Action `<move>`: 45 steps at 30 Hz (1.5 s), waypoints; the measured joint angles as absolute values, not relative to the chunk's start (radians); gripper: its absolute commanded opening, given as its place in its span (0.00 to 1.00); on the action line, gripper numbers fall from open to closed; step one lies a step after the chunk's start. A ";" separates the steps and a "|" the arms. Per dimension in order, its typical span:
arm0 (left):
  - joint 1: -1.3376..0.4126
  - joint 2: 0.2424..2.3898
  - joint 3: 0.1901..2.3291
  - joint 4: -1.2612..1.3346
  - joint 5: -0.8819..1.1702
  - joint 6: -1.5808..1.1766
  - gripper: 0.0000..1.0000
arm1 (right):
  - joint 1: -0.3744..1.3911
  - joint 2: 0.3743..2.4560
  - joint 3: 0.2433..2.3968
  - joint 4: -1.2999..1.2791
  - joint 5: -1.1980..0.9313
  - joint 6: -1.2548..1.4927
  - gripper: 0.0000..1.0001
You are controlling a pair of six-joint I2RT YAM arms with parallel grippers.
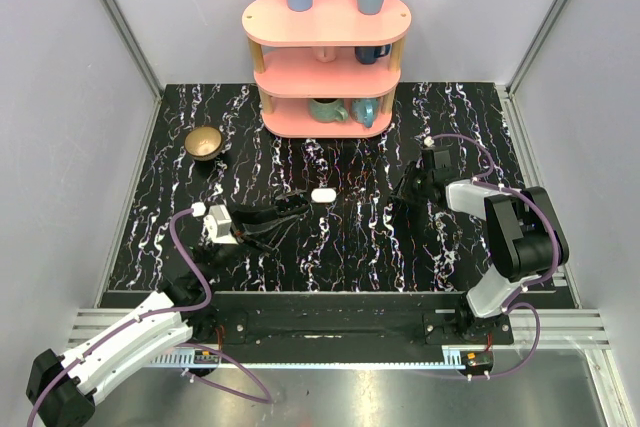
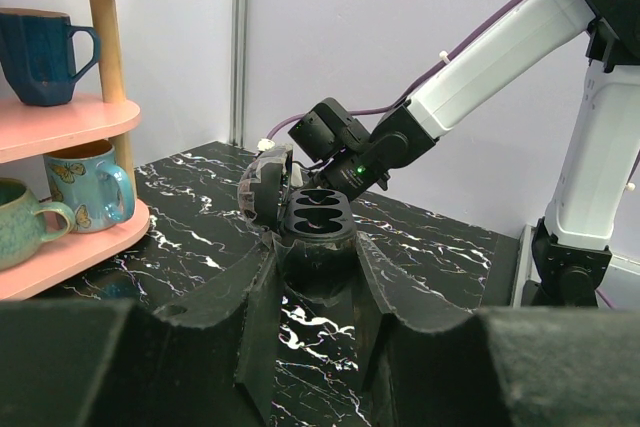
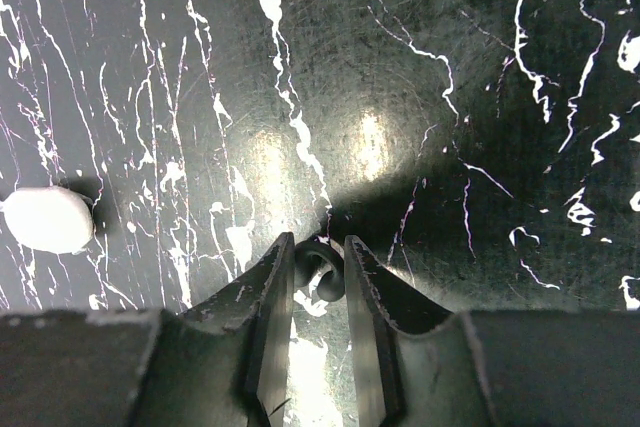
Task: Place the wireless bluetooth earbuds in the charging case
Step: Move the right earbud to the center of the board.
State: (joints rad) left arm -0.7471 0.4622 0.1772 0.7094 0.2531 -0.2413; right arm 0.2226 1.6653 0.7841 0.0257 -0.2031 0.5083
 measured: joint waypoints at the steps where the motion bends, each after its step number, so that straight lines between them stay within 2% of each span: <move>1: -0.747 0.462 0.177 0.710 0.253 -0.242 0.00 | 0.223 1.665 0.784 0.026 -0.203 0.508 0.32; 14: -0.747 0.460 0.177 0.712 0.253 -0.244 0.00 | 0.229 1.663 0.784 0.026 -0.204 0.489 0.31; 25: -0.747 0.460 0.177 0.712 0.253 -0.245 0.00 | 0.234 1.644 0.771 0.024 -0.224 0.474 0.22; 45: -0.747 0.460 0.177 0.712 0.249 -0.245 0.00 | 0.243 1.630 0.753 0.017 -0.299 0.470 0.25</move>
State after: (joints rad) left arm -0.7471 0.4603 0.1768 0.7124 0.2489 -0.2455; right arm 0.2428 1.6299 0.7532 0.0166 -0.2985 0.4702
